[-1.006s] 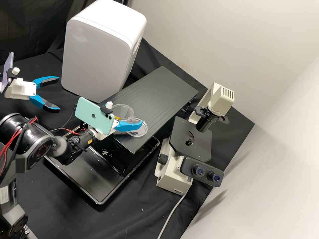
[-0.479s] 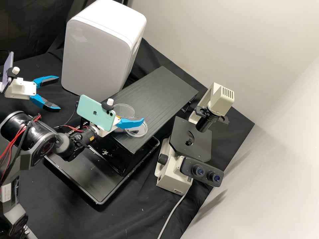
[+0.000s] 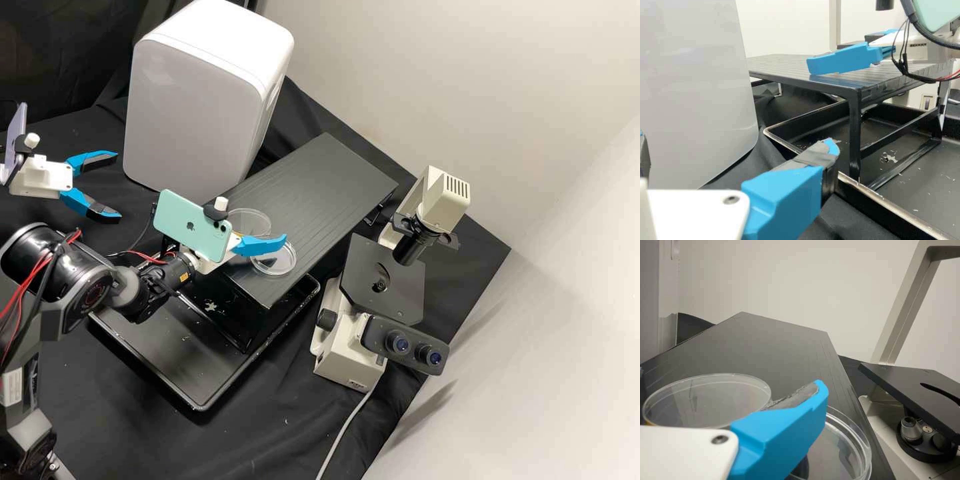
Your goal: Place the lid on the petri dish
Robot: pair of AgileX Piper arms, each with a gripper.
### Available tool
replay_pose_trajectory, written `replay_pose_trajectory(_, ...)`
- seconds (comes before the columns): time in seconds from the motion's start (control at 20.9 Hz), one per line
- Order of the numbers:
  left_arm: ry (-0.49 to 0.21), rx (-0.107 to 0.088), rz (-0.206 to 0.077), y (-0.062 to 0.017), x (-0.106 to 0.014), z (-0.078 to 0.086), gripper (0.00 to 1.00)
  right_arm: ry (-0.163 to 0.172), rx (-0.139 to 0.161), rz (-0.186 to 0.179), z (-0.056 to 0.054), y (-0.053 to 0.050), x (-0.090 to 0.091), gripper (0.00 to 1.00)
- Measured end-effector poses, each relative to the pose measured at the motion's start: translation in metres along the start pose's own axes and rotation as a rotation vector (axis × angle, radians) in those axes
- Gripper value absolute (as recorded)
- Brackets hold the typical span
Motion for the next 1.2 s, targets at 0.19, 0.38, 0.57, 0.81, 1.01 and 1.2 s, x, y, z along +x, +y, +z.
replay_pose_trajectory(0.19,0.000,0.000,0.000,0.0000,0.0000,0.0000,1.00,0.000,0.000,0.000,0.0000,0.0000,0.0000,0.00)
replay_pose_trajectory(0.38,0.000,0.000,0.000,0.0000,0.0000,0.0000,1.00,0.000,0.000,0.000,0.0000,0.0000,0.0000,0.00)
replay_pose_trajectory(0.57,0.000,0.000,0.000,0.0000,0.0000,0.0000,1.00,0.000,0.006,0.000,0.0000,0.0000,0.0000,0.00)
replay_pose_trajectory(0.81,0.000,0.000,0.000,0.0000,0.0000,0.0000,1.00,0.000,0.021,0.000,0.0000,0.0000,0.0000,0.00)
replay_pose_trajectory(1.01,0.000,0.000,0.000,0.0000,0.0000,0.0000,1.00,0.001,0.020,-0.001,0.0003,0.0002,0.0001,0.00)
replay_pose_trajectory(1.2,0.000,0.000,0.002,0.0004,0.0004,0.0000,1.00,-0.002,0.019,-0.002,0.0017,0.0002,-0.0005,0.00)
